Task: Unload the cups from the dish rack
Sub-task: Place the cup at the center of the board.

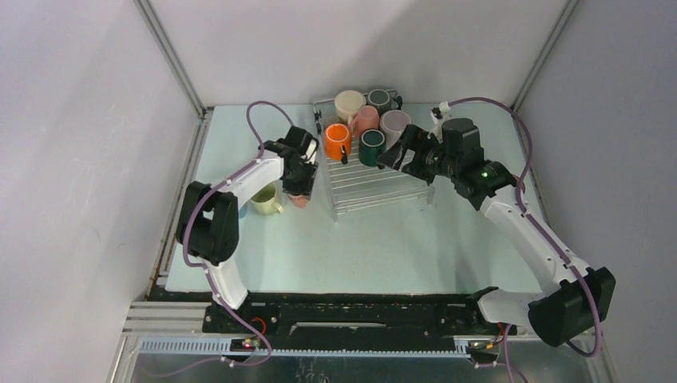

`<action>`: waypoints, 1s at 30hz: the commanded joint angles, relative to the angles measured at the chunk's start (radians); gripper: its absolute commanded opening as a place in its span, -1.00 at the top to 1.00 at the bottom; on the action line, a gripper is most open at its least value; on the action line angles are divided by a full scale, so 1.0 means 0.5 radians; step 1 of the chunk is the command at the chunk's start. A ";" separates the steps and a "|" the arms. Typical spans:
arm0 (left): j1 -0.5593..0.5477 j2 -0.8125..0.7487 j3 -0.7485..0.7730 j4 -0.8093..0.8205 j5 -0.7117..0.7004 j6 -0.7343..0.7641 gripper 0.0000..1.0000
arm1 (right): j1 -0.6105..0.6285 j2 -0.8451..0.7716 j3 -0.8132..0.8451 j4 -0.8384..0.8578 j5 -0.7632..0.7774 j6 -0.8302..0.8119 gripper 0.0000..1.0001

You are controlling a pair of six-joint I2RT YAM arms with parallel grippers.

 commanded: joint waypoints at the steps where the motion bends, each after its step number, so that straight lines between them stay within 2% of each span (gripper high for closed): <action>1: -0.006 -0.033 0.040 0.034 -0.009 0.030 0.04 | 0.002 0.013 0.019 0.024 0.016 -0.048 -0.99; 13: -0.006 -0.231 0.020 0.102 -0.015 0.033 -0.62 | 0.008 0.059 0.020 0.059 0.012 -0.047 -0.99; 14: -0.006 -0.260 0.016 0.112 -0.015 0.035 -0.86 | 0.005 0.063 0.020 0.062 0.017 -0.046 -0.99; 15: -0.005 -0.285 0.016 0.120 -0.015 0.036 -0.98 | 0.007 0.070 0.020 0.065 0.022 -0.047 -0.99; 23: -0.006 -0.535 -0.050 0.213 0.042 0.023 -1.00 | 0.027 0.185 0.123 0.016 0.182 -0.194 -0.99; 30: -0.006 -0.895 -0.244 0.502 0.245 -0.009 -1.00 | 0.073 0.406 0.268 0.052 0.347 -0.590 -0.99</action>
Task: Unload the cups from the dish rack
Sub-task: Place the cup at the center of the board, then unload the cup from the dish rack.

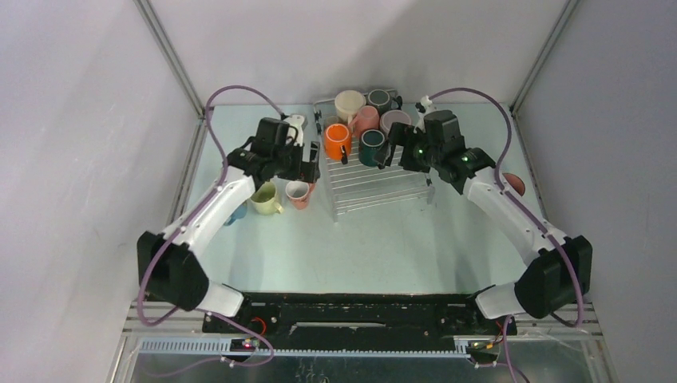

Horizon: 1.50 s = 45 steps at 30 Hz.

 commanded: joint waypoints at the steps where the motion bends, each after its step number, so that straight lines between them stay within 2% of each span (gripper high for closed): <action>1: -0.008 -0.284 -0.155 0.287 0.163 -0.032 -1.00 | 0.042 0.154 0.164 0.061 0.187 -0.382 -0.99; 12: 0.003 -0.604 -0.335 0.481 0.164 -0.054 -1.00 | 0.061 0.629 0.406 0.138 0.368 -0.821 -0.88; 21: 0.010 -0.653 -0.368 0.504 0.169 -0.063 -1.00 | 0.075 0.951 0.552 0.220 0.447 -1.024 -0.57; 40: 0.025 -0.616 -0.378 0.517 0.212 -0.069 -1.00 | 0.120 1.335 0.728 0.240 0.591 -1.114 -0.08; 45: 0.027 -0.610 -0.379 0.520 0.211 -0.069 -1.00 | 0.125 1.343 0.732 0.246 0.620 -1.090 0.18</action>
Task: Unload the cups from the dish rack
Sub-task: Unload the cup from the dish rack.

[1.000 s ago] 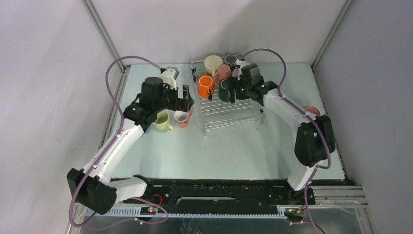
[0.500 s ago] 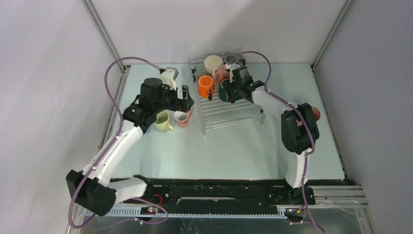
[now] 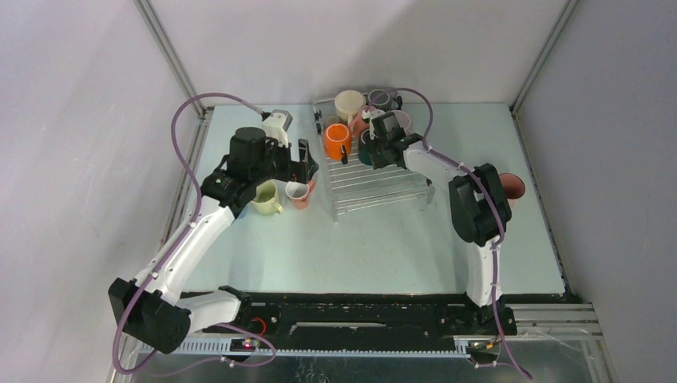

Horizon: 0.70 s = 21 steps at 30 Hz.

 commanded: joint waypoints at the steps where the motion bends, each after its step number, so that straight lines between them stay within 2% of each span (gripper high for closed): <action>1: 0.013 -0.009 -0.050 0.091 0.026 -0.018 -1.00 | 0.011 0.020 0.092 0.076 0.080 -0.007 0.27; 7: 0.016 -0.004 -0.054 0.096 0.032 -0.021 -1.00 | 0.058 -0.055 0.118 0.044 0.125 0.017 1.00; 16: 0.046 -0.003 -0.075 0.147 0.125 -0.105 -1.00 | 0.088 -0.315 0.059 0.021 0.060 0.210 1.00; 21: 0.052 -0.011 -0.079 0.234 0.258 -0.272 -1.00 | 0.089 -0.460 0.053 -0.062 0.056 0.305 1.00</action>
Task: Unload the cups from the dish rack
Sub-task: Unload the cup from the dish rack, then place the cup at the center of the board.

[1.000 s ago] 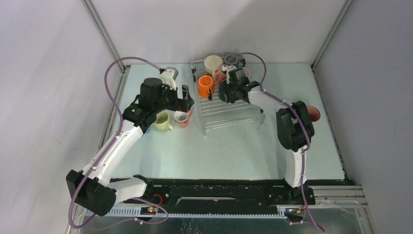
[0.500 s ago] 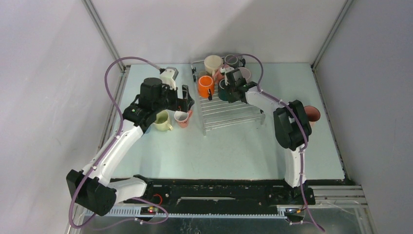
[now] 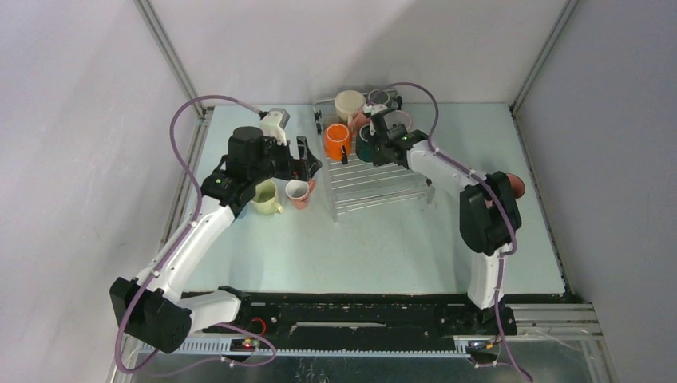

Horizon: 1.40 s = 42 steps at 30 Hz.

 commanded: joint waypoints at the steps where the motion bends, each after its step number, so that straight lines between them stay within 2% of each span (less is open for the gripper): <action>1: 0.014 -0.019 -0.044 0.150 0.178 -0.206 -1.00 | 0.011 -0.343 0.036 0.064 0.000 0.146 1.00; 5: 0.068 -0.041 -0.087 0.326 0.383 -0.492 -1.00 | 0.005 -0.497 -0.001 0.003 -0.097 0.238 1.00; 10: 0.141 -0.043 -0.257 0.787 0.695 -1.001 -1.00 | 0.005 -0.706 -0.048 -0.031 -0.325 0.391 1.00; 21: 0.148 0.096 -0.508 1.833 0.888 -1.953 -1.00 | 0.005 -1.025 -0.229 0.186 -0.920 0.813 1.00; 26: 0.147 0.160 -0.555 2.052 0.887 -2.148 -0.97 | -0.002 -1.114 -0.327 0.346 -1.100 0.978 1.00; 42: 0.132 0.238 -0.584 2.345 0.892 -2.410 -0.79 | -0.005 -1.183 -0.530 0.713 -1.378 1.301 1.00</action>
